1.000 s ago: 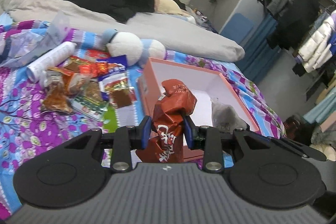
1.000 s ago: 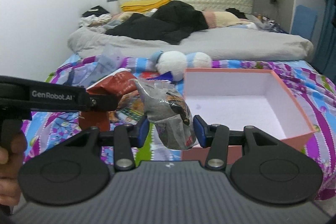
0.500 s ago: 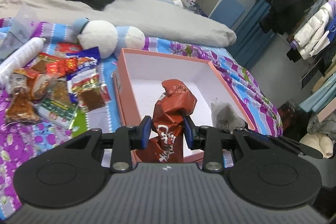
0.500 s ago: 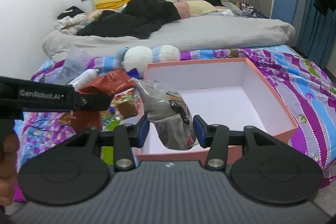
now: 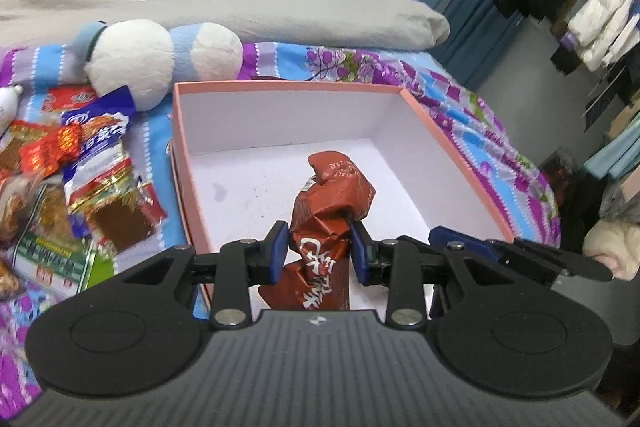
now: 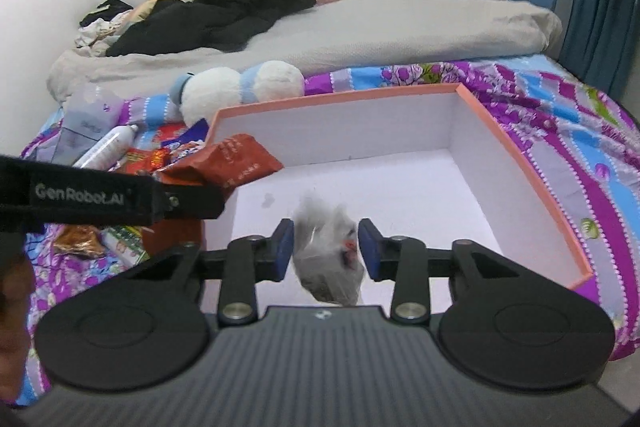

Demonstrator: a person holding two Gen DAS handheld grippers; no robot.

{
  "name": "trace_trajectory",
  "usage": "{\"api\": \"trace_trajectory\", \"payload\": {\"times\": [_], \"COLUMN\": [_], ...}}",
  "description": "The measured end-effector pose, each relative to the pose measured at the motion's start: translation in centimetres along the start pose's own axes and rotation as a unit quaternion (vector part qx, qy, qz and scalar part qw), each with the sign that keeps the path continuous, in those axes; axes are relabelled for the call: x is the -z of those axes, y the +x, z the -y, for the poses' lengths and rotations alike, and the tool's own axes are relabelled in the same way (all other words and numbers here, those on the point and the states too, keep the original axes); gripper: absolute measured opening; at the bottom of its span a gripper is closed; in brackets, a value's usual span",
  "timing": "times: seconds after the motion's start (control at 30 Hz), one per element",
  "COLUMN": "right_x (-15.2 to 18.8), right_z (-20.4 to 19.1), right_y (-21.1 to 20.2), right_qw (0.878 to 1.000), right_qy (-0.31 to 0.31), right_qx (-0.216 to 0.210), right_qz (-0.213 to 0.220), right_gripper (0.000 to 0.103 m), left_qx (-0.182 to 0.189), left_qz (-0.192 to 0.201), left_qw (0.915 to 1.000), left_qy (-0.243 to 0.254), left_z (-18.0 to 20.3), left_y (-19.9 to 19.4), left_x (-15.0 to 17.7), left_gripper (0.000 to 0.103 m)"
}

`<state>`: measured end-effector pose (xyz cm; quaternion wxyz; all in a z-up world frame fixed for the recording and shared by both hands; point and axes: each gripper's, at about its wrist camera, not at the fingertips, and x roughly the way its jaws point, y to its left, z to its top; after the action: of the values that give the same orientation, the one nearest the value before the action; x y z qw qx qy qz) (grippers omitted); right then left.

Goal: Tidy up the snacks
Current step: 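Open the left tool to drop the candy into the pink box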

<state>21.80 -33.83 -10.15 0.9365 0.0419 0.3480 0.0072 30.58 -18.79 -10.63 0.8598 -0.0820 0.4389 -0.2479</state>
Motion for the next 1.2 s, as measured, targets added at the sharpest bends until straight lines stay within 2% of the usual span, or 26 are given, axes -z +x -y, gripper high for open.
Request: {"api": "trace_trajectory", "payload": {"times": [0.23, 0.3, 0.37, 0.53, 0.73, 1.2], "right_x": [-0.8, -0.8, -0.6, -0.4, -0.4, 1.2], "right_z": [0.8, 1.2, 1.5, 1.8, 1.4, -2.3], "right_y": [3.4, 4.1, 4.5, 4.6, 2.7, -5.6], "right_qw": [1.000, 1.000, 1.000, 1.000, 1.000, 0.999], "right_qy": [-0.008, -0.002, 0.003, 0.013, 0.016, 0.010], "right_qx": [0.011, 0.013, 0.013, 0.012, 0.009, -0.021], "right_qz": [-0.007, -0.013, -0.018, -0.025, -0.013, 0.031], "right_gripper": [0.037, 0.037, 0.037, 0.037, 0.037, 0.037], "left_qx": [-0.005, 0.000, 0.007, 0.004, 0.001, -0.012], "left_qz": [-0.014, -0.016, -0.008, 0.001, 0.021, 0.083], "left_qw": [0.9998, 0.9998, 0.9999, 0.9998, 0.9995, 0.9964], "left_qy": [0.013, 0.007, 0.004, 0.018, 0.024, 0.012], "left_z": [-0.4, -0.8, -1.1, -0.7, -0.2, -0.2], "left_y": [3.3, 3.8, 3.6, 2.6, -0.7, -13.1], "left_x": [-1.0, -1.2, -1.2, -1.2, -0.5, 4.3], "left_gripper": [0.040, 0.044, 0.057, 0.059, 0.059, 0.059]}}
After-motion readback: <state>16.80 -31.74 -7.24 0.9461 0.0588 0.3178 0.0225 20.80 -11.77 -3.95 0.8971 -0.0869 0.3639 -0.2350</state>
